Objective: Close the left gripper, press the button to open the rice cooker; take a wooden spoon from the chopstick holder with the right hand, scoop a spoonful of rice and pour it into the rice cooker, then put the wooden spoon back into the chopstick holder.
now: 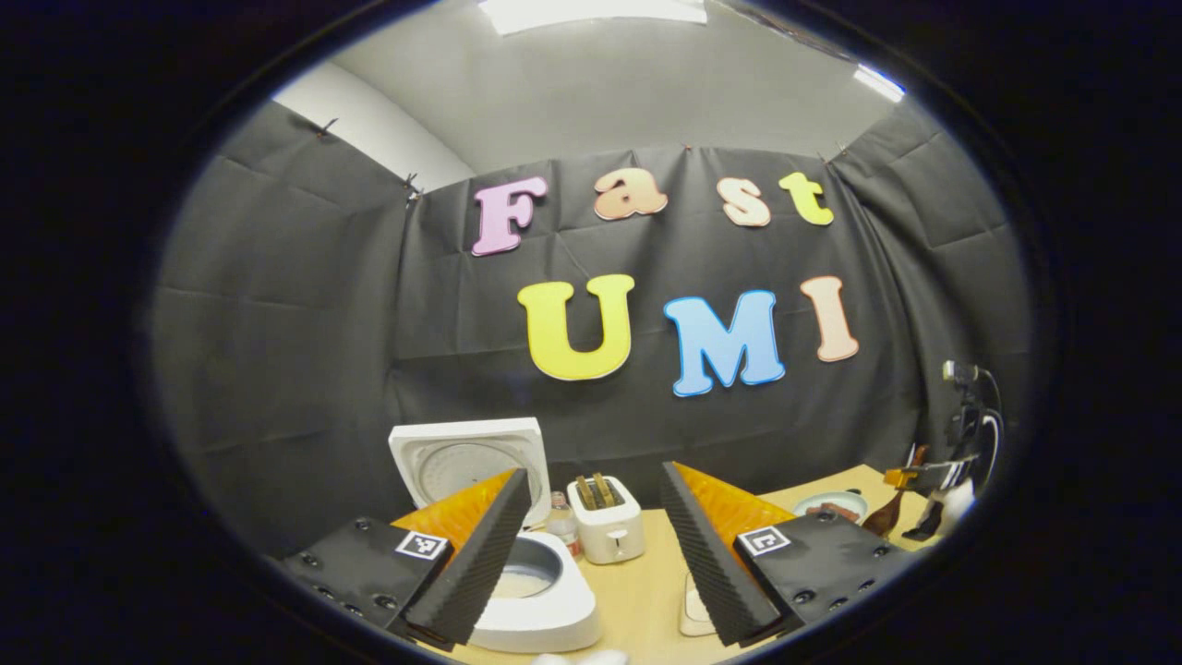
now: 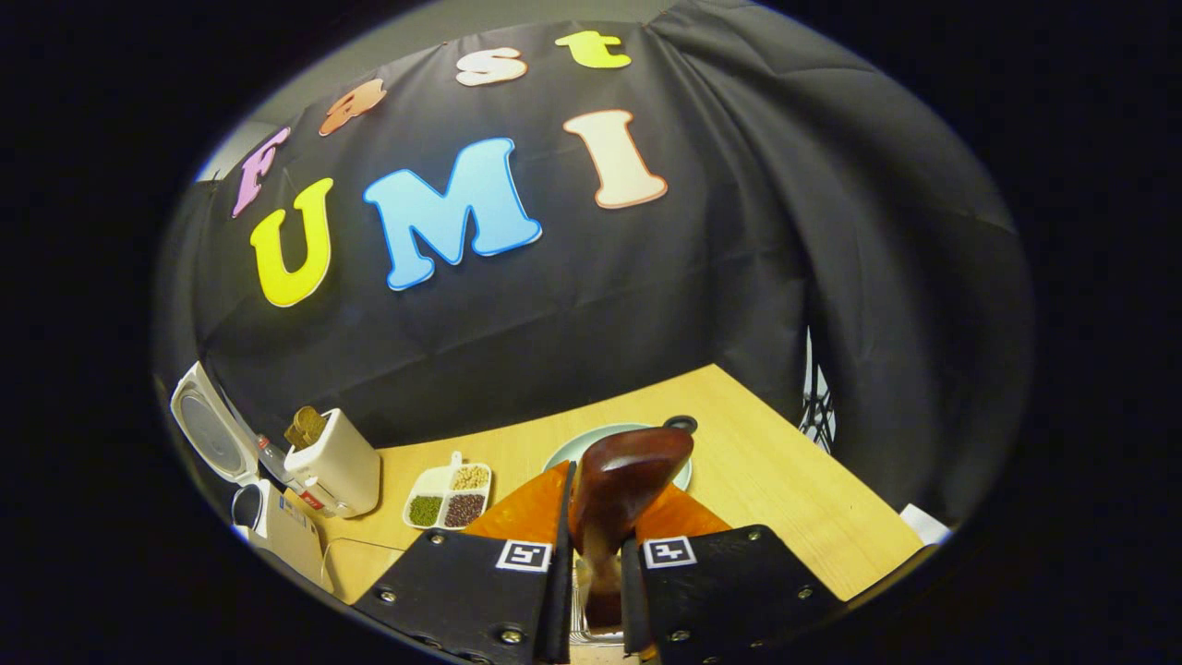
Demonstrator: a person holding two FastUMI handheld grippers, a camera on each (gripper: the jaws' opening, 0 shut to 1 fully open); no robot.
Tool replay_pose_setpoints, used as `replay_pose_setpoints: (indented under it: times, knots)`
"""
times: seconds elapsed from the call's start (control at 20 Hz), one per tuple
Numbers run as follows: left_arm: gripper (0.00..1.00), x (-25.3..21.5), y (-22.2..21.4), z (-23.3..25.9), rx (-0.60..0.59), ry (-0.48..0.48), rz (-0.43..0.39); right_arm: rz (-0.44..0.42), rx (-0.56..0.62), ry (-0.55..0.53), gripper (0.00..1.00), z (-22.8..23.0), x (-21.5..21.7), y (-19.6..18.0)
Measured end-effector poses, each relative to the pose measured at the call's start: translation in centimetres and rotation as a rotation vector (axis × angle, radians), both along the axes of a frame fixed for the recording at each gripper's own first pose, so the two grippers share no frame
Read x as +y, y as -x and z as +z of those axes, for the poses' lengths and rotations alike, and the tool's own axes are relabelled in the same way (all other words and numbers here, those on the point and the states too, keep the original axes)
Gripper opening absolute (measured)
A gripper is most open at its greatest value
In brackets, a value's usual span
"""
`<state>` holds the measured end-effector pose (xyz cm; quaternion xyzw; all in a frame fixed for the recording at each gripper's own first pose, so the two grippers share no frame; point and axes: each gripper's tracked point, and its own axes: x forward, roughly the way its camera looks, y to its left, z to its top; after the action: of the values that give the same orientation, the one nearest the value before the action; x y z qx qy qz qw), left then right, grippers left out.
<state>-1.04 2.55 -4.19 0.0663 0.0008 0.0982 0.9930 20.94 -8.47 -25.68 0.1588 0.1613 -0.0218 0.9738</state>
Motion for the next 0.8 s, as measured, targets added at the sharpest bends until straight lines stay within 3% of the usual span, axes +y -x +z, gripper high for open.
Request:
replay_pose_setpoints:
  times: [0.4,0.6,0.8]
  knots:
    - [0.97,1.4,1.4,-0.4,-0.015,0.020,-0.035,0.110,-0.122,0.057,0.22,10.8,8.3,0.9]
    - [0.99,2.2,2.1,-0.9,-0.015,0.019,-0.048,0.206,-0.133,0.069,0.22,11.5,14.7,2.0]
    - [0.98,3.1,2.6,-1.9,0.006,0.022,-0.043,0.296,-0.101,0.118,0.22,8.9,20.3,2.8]
